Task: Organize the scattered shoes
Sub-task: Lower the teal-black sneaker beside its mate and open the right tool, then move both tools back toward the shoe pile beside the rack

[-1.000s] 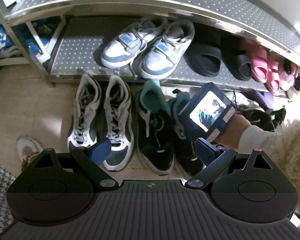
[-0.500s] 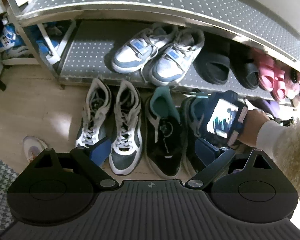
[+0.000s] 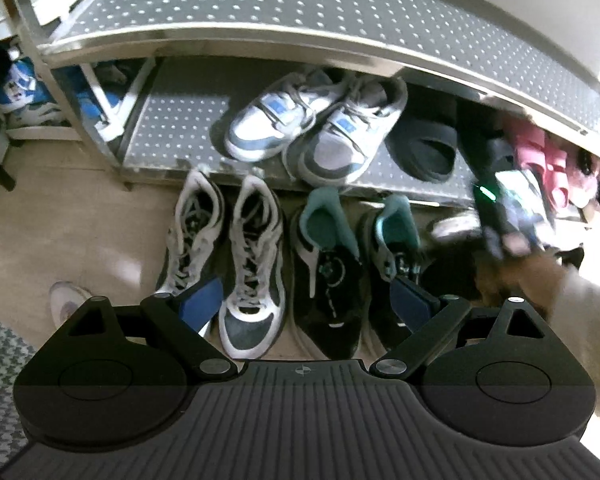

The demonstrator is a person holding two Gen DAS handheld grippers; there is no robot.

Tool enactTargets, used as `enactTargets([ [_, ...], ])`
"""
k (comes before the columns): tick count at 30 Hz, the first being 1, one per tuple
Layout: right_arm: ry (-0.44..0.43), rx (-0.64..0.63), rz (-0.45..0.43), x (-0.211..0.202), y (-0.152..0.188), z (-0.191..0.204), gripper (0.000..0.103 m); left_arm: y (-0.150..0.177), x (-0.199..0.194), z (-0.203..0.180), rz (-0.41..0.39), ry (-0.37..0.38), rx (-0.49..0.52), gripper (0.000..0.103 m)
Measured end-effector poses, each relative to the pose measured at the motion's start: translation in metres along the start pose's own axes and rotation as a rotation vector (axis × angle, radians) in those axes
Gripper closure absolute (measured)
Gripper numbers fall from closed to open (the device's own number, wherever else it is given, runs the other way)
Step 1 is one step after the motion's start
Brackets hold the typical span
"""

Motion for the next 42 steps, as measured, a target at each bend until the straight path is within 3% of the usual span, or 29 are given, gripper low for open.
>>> enactTargets([
  [2, -0.061, 0.012, 0.052, 0.004, 0.031, 0.0, 0.047, -0.002, -0.001, 0.005, -0.01, -0.02, -0.014, 0.009],
  [3, -0.039, -0.007, 0.056, 0.008, 0.035, 0.0, 0.052, -0.002, -0.001, 0.009, -0.012, -0.03, -0.021, 0.009],
  [4, 0.056, -0.08, 0.084, 0.022, 0.055, -0.003, 0.053, -0.003, -0.001, 0.012, -0.014, -0.04, -0.028, 0.009],
  [5, 0.094, -0.101, 0.101, 0.029, 0.065, -0.004, 0.056, -0.004, -0.001, 0.015, -0.016, -0.049, -0.034, 0.009],
  [9, 0.15, -0.129, 0.05, 0.034, 0.075, 0.003, 0.059, -0.006, 0.002, 0.021, -0.016, -0.07, -0.045, 0.009],
  [10, 0.133, -0.128, 0.045, 0.027, 0.072, 0.004, 0.058, -0.007, 0.003, 0.021, -0.015, -0.072, -0.043, 0.009],
  [12, 0.1, -0.126, 0.033, 0.011, 0.066, 0.006, 0.086, -0.006, 0.005, 0.017, -0.011, -0.068, -0.028, 0.009],
  [17, 0.017, -0.121, 0.006, -0.027, 0.052, 0.01, 0.089, -0.003, 0.007, 0.003, 0.009, -0.034, 0.044, 0.009],
  [19, -0.016, -0.119, -0.005, -0.043, 0.046, 0.011, 0.085, -0.005, 0.004, 0.001, 0.004, -0.029, 0.081, 0.009],
  [20, -0.033, -0.118, -0.011, -0.051, 0.043, 0.012, 0.066, -0.009, -0.002, 0.004, -0.026, -0.047, 0.117, 0.009],
  [22, -0.066, -0.116, -0.022, -0.067, 0.037, 0.014, 0.038, -0.017, -0.015, 0.009, -0.084, -0.083, 0.183, 0.007],
  [25, -0.116, -0.109, -0.039, -0.091, 0.029, 0.015, 0.036, -0.015, -0.023, 0.015, -0.109, -0.089, 0.202, 0.006],
  [29, -0.191, 0.076, -0.092, -0.174, 0.047, -0.021, 0.017, 0.005, -0.014, -0.007, -0.056, -0.035, 0.244, 0.006],
  [33, -0.263, 0.288, -0.18, -0.227, 0.062, -0.056, 0.011, 0.036, 0.001, -0.049, 0.025, 0.033, 0.33, 0.006],
  [35, -0.266, 0.382, -0.233, -0.227, 0.07, -0.076, 0.011, 0.051, 0.008, -0.07, 0.066, 0.066, 0.373, 0.006],
  [37, -0.236, 0.502, -0.286, -0.22, 0.082, -0.103, 0.015, 0.066, 0.016, -0.091, 0.107, 0.1, 0.416, 0.007],
  [39, -0.177, 0.628, -0.273, -0.205, 0.093, -0.129, 0.029, 0.075, 0.021, -0.112, 0.119, 0.119, 0.462, 0.007],
  [42, -0.234, 0.717, -0.268, -0.206, 0.094, -0.155, 0.032, 0.084, 0.027, -0.144, 0.109, 0.133, 0.533, 0.007],
])
Point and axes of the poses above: each gripper's, at about its wrist camera, not at the fingertips, and x roughly the way its jaws point, z to its left, y to its underside, the point moved 6 cm from there along x, roughly the way its jaws point, and after that the axes turned 6 degrees about -z, right-handed, at the moved point
